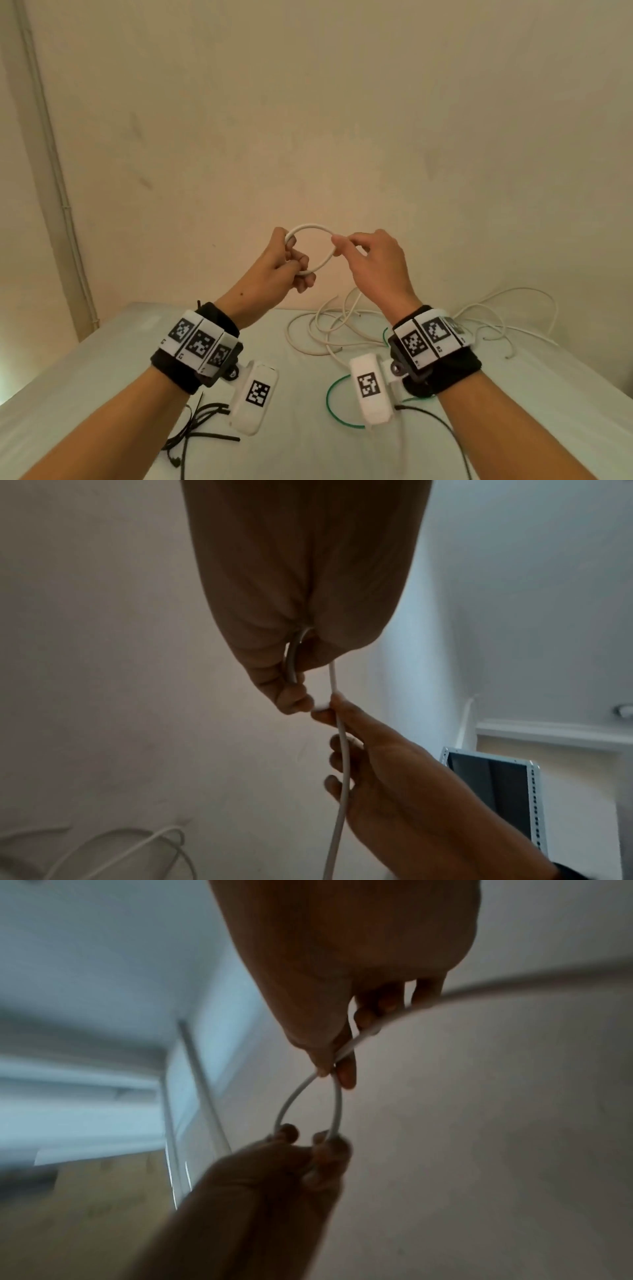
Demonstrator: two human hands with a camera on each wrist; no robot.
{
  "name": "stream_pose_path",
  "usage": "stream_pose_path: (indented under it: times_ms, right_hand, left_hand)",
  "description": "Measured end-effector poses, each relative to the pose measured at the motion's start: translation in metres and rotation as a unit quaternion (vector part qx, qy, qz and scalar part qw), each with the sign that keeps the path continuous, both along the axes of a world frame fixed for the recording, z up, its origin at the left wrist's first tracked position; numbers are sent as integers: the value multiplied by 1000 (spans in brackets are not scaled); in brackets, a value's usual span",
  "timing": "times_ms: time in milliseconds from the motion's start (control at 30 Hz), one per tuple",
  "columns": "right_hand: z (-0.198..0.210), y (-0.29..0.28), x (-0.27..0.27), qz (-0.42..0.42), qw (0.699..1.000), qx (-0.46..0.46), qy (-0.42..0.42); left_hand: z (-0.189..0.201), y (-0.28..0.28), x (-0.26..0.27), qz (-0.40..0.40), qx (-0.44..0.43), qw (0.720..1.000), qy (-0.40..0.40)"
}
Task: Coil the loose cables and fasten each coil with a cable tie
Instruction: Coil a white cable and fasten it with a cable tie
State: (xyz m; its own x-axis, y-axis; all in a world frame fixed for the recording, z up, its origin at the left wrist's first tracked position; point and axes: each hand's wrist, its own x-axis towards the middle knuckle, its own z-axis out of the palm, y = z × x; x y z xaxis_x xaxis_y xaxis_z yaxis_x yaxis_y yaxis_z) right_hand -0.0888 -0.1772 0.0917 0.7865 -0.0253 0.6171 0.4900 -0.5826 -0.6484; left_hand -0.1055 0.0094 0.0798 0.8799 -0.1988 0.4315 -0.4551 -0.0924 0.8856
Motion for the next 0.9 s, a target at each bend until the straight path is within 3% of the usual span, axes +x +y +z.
stream_pose_path:
  times_ms: [100, 233, 400, 567, 667, 767, 900]
  right_hand:
    - [-15, 12, 0, 61, 979, 185, 55]
    - [-29, 20, 2, 161, 890, 403, 137]
    - [-31, 11, 9, 165, 865, 445, 158]
    - [-28, 9, 7, 182, 832, 502, 151]
    - [-25, 10, 6, 180, 814, 536, 129]
    - [-31, 13, 3, 184, 805, 553, 111]
    - [-40, 15, -3, 183, 800, 561, 108]
  left_hand:
    - [-14, -16, -4, -74, -124, 988, 50]
    - [-40, -42, -7, -79, -124, 983, 107]
    - [-55, -45, -6, -56, -146, 974, 167]
    - [-47, -44, -8, -39, -270, 927, 259]
    - [-45, -50, -13, -12, -222, 908, 356]
    - [-46, -52, -15, -100, -181, 880, 428]
    - [-52, -55, 1, -15, -286, 905, 314]
